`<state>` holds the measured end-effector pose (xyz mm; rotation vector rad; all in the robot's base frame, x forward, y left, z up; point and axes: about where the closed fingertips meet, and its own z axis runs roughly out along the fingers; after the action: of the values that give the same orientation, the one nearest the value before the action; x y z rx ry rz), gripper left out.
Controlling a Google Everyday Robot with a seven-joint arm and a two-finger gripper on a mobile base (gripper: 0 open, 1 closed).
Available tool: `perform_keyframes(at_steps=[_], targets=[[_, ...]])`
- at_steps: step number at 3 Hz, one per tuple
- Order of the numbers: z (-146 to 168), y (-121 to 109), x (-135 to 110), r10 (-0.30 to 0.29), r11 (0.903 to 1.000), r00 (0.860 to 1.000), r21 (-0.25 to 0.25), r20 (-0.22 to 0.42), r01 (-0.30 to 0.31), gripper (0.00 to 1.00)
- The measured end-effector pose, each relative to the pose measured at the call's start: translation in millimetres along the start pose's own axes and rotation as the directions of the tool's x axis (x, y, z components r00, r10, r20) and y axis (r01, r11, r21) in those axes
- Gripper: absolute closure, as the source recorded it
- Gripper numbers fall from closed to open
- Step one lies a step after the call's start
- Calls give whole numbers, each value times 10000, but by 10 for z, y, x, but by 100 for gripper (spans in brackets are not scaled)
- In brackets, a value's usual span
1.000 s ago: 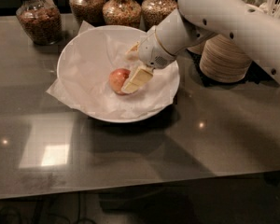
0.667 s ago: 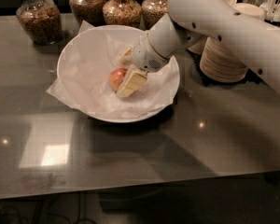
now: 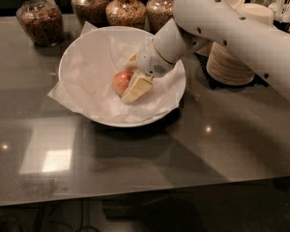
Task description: Pick apple from white bowl
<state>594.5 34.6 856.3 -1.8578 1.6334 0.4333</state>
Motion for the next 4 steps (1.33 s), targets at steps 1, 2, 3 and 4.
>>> perform_keyframes(at_steps=[1,2,3,4], targets=[[30,-9,39,78,10000,10000,-23,-18,-78,40],[47,-12,59,125,9999,9999,-38,-35,-125,42],[47,-12,59,125,9999,9999,-38,-35,-125,65],[48,-12,59,124,9999,9999,-39,-35,-124,88]])
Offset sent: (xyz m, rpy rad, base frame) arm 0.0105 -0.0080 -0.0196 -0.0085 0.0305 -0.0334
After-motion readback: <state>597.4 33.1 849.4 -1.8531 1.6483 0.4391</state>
